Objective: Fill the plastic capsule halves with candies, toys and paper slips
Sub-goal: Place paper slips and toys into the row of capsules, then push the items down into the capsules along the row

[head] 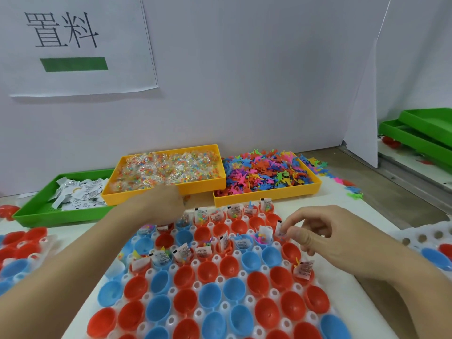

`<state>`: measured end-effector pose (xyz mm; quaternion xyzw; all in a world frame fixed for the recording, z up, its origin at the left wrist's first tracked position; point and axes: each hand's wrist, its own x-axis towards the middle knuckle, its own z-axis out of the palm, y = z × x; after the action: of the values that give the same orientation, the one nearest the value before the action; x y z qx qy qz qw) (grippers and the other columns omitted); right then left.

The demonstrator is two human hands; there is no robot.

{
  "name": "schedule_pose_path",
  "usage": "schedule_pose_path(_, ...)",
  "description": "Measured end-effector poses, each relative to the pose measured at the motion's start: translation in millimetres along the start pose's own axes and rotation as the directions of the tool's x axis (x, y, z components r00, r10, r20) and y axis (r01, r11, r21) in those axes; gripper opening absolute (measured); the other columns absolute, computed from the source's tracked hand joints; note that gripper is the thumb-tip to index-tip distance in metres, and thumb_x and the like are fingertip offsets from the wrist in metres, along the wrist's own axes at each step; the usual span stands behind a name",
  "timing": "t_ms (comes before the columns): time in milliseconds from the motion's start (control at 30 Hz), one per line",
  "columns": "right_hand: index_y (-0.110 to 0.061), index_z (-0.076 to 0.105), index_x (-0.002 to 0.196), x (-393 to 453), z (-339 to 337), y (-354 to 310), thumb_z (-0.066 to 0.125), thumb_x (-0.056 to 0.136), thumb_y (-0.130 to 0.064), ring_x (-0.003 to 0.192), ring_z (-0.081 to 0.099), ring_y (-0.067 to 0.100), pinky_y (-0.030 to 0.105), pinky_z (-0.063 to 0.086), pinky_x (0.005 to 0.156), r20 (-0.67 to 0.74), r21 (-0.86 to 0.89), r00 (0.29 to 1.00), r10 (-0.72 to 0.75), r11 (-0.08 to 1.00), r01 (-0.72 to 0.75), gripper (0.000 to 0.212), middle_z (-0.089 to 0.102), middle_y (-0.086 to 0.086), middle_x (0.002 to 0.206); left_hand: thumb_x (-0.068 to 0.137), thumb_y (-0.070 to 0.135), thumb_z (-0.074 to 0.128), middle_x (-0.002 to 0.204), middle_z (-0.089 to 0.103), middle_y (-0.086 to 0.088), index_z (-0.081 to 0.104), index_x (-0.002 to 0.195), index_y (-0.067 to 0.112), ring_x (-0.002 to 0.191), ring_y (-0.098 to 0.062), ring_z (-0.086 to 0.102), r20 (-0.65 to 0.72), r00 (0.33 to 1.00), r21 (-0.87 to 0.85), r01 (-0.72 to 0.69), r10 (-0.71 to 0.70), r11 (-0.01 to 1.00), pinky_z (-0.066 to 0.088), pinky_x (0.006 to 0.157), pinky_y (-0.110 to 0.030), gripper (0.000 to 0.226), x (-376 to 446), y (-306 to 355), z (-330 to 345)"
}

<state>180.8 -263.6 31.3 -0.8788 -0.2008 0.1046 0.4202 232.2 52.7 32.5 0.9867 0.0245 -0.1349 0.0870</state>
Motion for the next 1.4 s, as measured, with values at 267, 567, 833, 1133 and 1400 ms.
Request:
schedule_pose_path(267, -0.04, 0.071, 0.089, -0.3, 0.7, 0.4, 0.054, 0.068, -0.075, 0.065, 0.064, 0.012, 0.042, 0.056, 0.079, -0.001, -0.003, 1.0, 0.005, 1.0, -0.005, 0.045, 0.072, 0.001, 0.077, 0.09, -0.007, 0.034, 0.133, 0.062, -0.002, 0.067, 0.126, 0.013, 0.063, -0.006, 0.051, -0.077, 0.994, -0.013, -0.077, 0.076, 0.997, 0.041, 0.048, -0.009, 0.053, -6.9, 5.4, 1.7)
schedule_pose_path(567, -0.039, 0.071, 0.095, 1.2, 0.4, 2.6, 0.052, 0.071, -0.075, 0.068, 0.065, 0.013, 0.038, 0.055, 0.079, 0.006, -0.03, 1.0, 0.018, 0.999, -0.018, 0.047, 0.073, 0.0, 0.081, 0.087, -0.005, 0.038, 0.088, 0.045, -0.007, 0.055, 0.082, 0.014, 0.055, -0.018, 0.042, 0.014, 0.998, 0.057, -0.06, 0.059, 0.997, 0.038, 0.052, -0.027, 0.026, 5.3, 6.9, 5.0)
schedule_pose_path(833, -0.038, 0.071, 0.094, 2.1, 0.5, 2.9, 0.052, 0.069, -0.076, 0.068, 0.065, 0.013, 0.039, 0.055, 0.079, 0.009, -0.024, 1.0, 0.022, 0.999, -0.022, 0.05, 0.073, -0.001, 0.079, 0.09, -0.005, 0.047, 0.108, 0.072, -0.002, 0.076, 0.105, 0.009, 0.066, -0.004, 0.056, -0.051, 0.997, 0.033, -0.055, 0.057, 0.998, 0.042, 0.051, -0.012, 0.035, 0.0, 3.3, -0.5)
schedule_pose_path(1133, -0.038, 0.072, 0.094, 1.3, 0.0, 2.9, 0.052, 0.069, -0.076, 0.07, 0.067, 0.013, 0.039, 0.056, 0.079, 0.007, -0.015, 1.0, 0.022, 1.0, -0.022, 0.05, 0.074, -0.002, 0.082, 0.086, -0.006, 0.049, 0.085, 0.064, -0.008, 0.072, 0.08, 0.004, 0.083, -0.024, 0.068, -0.072, 0.997, -0.002, -0.038, 0.037, 0.999, 0.055, 0.071, -0.027, 0.027, -2.8, -4.7, -1.3)
schedule_pose_path(1400, -0.04, 0.071, 0.094, 1.3, 0.3, 4.4, 0.052, 0.07, -0.075, 0.07, 0.067, 0.011, 0.037, 0.056, 0.08, 0.0, -0.02, 1.0, 0.013, 1.0, -0.013, 0.048, 0.074, -0.003, 0.081, 0.083, -0.006, 0.051, 0.097, 0.075, -0.015, 0.078, 0.09, 0.0, 0.089, -0.027, 0.07, -0.129, 0.992, -0.039, -0.016, 0.011, 0.999, 0.06, 0.08, -0.039, 0.028, -10.2, -5.9, -6.6)
